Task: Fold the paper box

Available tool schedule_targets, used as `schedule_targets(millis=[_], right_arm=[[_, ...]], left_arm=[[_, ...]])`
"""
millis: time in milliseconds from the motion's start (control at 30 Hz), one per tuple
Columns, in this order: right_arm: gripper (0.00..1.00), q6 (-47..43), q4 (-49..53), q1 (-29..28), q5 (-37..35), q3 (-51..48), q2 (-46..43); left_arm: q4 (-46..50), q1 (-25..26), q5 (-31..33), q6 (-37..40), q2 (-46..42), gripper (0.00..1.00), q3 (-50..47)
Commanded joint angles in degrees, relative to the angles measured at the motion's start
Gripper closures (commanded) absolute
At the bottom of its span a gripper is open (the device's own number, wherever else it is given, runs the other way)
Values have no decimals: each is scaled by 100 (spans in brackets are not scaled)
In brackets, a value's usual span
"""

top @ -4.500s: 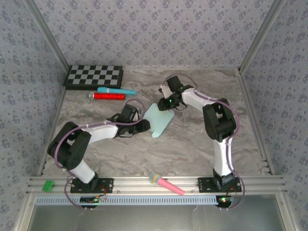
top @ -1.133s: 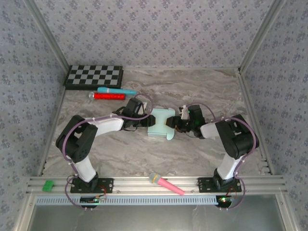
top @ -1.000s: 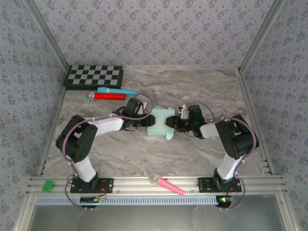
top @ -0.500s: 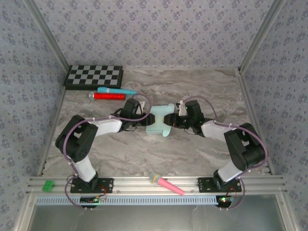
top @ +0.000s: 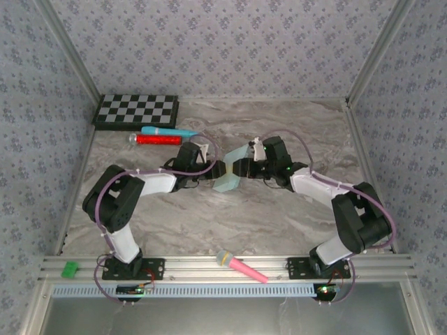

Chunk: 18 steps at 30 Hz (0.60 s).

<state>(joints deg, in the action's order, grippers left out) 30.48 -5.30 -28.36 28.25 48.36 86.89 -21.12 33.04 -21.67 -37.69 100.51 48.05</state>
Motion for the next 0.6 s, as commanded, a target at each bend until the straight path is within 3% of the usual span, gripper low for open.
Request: schedule_targets(millis=[0,333,567], right_arm=[[48,-207,222,-108,-22,387,151],[47,-347,589,-210,37,1202,738],[46,-519,996,-274,-186,1581,663]], left_arm=[[-353,-7,-163,-139,59,48,-144],[-474,-176,124,-234,-47,47,-410],[-212,-210,411,-112,-307,46,-457]])
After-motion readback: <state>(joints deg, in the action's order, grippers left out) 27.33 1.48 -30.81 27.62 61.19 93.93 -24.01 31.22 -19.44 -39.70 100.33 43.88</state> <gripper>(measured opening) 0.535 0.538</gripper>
